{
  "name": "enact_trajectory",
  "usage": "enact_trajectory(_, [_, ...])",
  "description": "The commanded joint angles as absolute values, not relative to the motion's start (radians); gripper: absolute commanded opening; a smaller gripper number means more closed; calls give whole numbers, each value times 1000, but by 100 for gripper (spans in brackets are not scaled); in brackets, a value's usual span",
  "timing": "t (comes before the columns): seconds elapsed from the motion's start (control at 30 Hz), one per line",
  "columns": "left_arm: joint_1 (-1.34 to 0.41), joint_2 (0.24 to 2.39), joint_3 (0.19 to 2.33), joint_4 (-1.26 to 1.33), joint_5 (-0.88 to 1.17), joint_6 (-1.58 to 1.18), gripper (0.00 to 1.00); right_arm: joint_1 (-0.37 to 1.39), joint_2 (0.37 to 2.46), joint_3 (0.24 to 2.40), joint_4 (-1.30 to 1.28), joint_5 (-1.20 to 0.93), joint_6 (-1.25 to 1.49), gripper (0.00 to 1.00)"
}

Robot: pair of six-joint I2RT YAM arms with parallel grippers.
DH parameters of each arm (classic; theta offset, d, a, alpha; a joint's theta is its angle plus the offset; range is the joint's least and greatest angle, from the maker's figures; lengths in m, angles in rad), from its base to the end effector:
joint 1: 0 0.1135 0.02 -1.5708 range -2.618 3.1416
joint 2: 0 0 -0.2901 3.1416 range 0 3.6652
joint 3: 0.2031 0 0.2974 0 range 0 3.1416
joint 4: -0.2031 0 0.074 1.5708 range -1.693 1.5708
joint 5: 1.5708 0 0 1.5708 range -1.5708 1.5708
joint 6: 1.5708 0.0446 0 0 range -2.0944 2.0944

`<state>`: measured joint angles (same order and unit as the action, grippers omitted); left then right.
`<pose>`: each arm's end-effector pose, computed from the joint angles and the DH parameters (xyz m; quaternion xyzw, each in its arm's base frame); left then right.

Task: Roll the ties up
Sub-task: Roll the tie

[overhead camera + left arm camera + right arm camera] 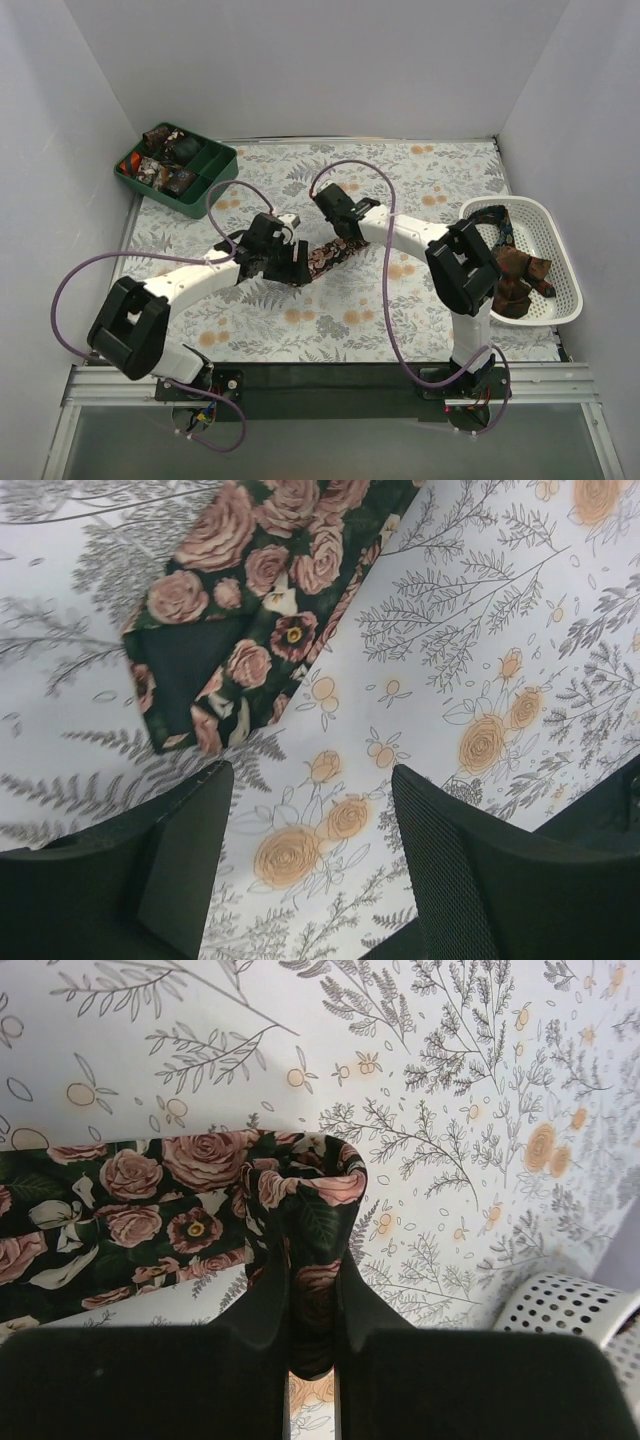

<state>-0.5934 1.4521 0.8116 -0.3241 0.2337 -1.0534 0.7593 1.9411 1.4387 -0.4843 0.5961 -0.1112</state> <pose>0.2611 -0.1886 0.1791 -0.1822 0.9309 -0.2931 0.1199 0.3584 0.3056 0.2037 -0.3093 0.8657 -0.1790 0.3504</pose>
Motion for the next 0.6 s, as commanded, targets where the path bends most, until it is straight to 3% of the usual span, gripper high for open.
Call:
enact_trajectory(0.0, [-571,1330,782,-390,154,-1098,61,824,2005,1473,-491,778,-164,1])
enact_trajectory(0.2, [-554,1201,739,-474,65,-1108,61,894,2052,1453,-489,715,-153,3])
enact_trajectory(0.57, [-551,1147,744,-500,12,-1089,62,902,2043,1419,-491,343,-130,43])
